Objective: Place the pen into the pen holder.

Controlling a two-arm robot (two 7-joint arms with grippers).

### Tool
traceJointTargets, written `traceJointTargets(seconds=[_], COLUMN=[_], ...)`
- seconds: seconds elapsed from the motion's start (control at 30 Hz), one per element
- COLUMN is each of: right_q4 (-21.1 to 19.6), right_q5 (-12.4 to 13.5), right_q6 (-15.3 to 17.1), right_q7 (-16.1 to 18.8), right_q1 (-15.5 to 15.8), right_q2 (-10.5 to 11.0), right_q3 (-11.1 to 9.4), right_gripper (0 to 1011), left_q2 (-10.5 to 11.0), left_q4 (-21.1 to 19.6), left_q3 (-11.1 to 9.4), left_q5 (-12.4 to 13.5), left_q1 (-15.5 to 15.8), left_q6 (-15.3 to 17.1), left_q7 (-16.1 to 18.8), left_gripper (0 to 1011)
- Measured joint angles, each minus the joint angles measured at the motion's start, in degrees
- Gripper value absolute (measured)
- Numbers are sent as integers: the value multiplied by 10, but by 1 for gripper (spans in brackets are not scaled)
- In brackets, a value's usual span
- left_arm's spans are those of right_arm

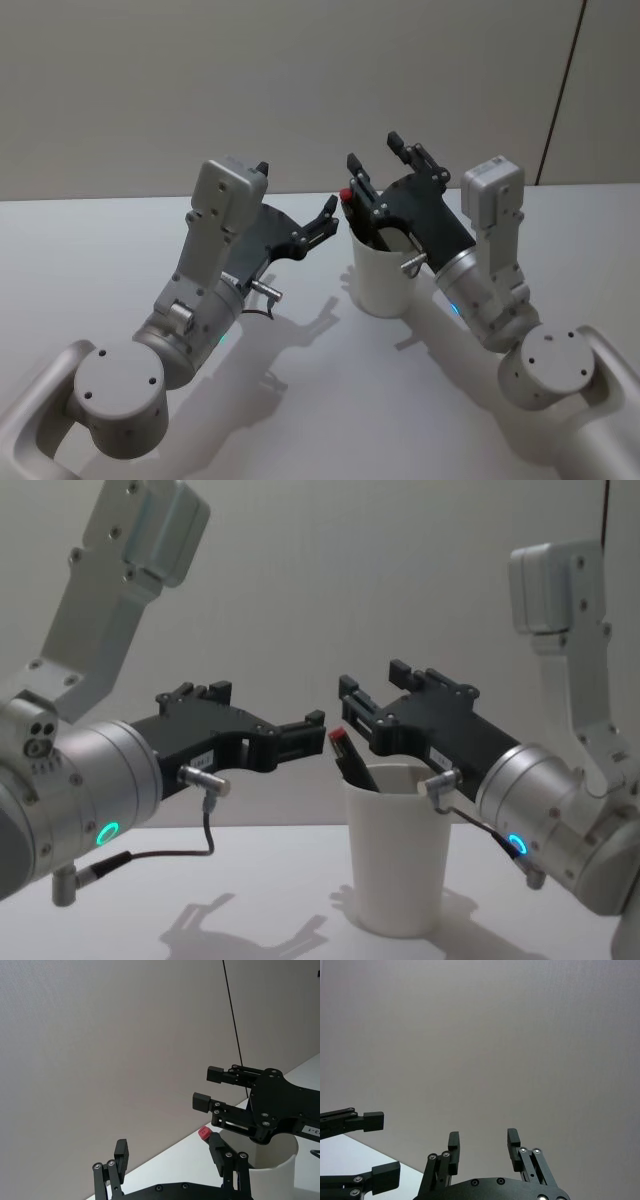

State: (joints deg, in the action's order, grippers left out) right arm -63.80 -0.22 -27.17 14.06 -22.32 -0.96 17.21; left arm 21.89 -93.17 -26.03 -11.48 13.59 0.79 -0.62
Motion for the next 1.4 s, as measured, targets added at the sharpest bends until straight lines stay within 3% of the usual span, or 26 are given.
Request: traceJointTargets(seconds=[0.4,0.57,0.8,1.03,1.4], right_q4=[2,-8,-51,-126,-215], right_q5=[2,10,40,76,100], right_q6=[0,8,37,73,102], right_q7=[1,3,3,-9,-40], right_q1=[-1,2,20,57,110], right_q2=[0,1,12,34,65], right_q3=[0,-1,-9,-22,-39], right_gripper=[929,1001,1001,1001,1001], left_q2=[0,0,0,0,0], left_q4=[0,0,0,0,0], left_q3=[0,0,0,0,0], left_q5=[0,0,0,0,0], left_q1=[0,0,0,0,0], left_q6=[0,0,0,0,0], left_q7=[0,0,0,0,0], left_gripper=[1001,1001,1001,1001,1001])
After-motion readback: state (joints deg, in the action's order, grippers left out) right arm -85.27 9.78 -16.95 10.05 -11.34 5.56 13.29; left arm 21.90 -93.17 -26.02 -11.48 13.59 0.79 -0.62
